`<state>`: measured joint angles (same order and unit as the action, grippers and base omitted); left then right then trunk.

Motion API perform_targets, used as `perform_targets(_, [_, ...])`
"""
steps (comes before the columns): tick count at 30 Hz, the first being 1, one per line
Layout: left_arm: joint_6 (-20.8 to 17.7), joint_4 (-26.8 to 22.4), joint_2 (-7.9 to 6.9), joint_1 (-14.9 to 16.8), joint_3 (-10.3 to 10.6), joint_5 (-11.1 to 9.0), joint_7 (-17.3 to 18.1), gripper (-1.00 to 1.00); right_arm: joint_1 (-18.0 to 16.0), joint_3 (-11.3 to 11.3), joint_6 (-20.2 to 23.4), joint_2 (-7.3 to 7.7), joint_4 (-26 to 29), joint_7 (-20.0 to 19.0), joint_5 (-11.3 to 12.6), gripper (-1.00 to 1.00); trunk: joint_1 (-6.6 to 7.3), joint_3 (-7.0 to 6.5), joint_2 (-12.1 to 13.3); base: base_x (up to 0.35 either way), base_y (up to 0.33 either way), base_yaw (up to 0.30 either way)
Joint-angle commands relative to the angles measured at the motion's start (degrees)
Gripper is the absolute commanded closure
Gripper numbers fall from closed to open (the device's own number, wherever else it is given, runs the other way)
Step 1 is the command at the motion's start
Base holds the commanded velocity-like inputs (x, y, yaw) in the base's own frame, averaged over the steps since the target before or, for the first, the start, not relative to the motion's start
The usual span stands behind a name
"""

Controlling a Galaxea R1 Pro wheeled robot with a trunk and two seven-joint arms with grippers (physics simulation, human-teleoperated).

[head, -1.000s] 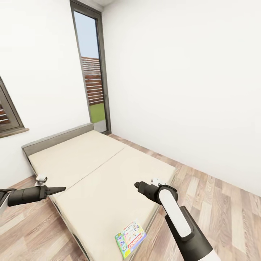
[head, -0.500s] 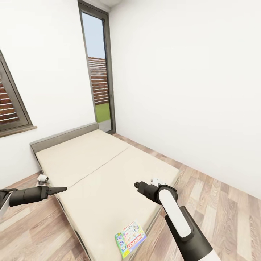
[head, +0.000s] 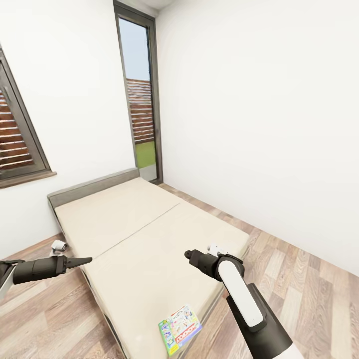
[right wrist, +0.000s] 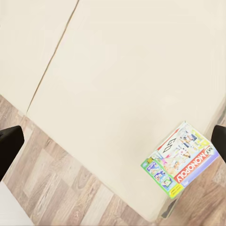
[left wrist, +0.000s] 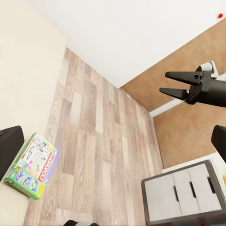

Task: Put all the toys in the child's room - the three board games (two on the bed and one on the table), the two jigsaw puzzles on the table, and the tennis ball on the table - inside the toy box on the table in the child's room.

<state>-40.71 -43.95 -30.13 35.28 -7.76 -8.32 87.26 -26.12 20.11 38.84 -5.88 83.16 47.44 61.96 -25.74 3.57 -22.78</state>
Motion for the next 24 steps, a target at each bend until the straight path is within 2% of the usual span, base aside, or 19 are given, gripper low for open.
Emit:
perform_targets(1, [-0.6, 0.0, -0.01, 0.05, 0.02, -0.03, 0.19, -1.0, -0.07, 0.01, 0.11, 0.0, 0.07, 0.54, 0.44, -1.0, -0.04, 0.14, -0.14, 0.002, -0.013, 0.073])
perform_targets(11, [-0.6, 0.0, 0.05, 0.05, 0.02, -0.03, 0.13, -1.0, -0.07, 0.07, 0.15, 0.0, 0.07, 0.51, 0.44, -1.0, -0.04, 0.14, -0.14, 0.001, -0.01, 0.017])
perform_targets(17, [-0.6, 0.0, 0.07, 0.05, 0.02, -0.03, 0.11, -1.0, -0.07, 0.1, 0.14, 0.0, 0.08, 0.5, 0.44, -1.0, -0.04, 0.14, -0.14, 0.0, -0.131, 0.001])
perform_targets(24, [-0.6, 0.0, 0.22, -0.5, 0.02, 0.07, 0.11, -1.0, -0.07, 0.1, 0.16, 0.0, 0.15, 0.5, 0.46, -1.0, -0.04, 0.14, -0.14, 0.0, -0.031, 0.0])
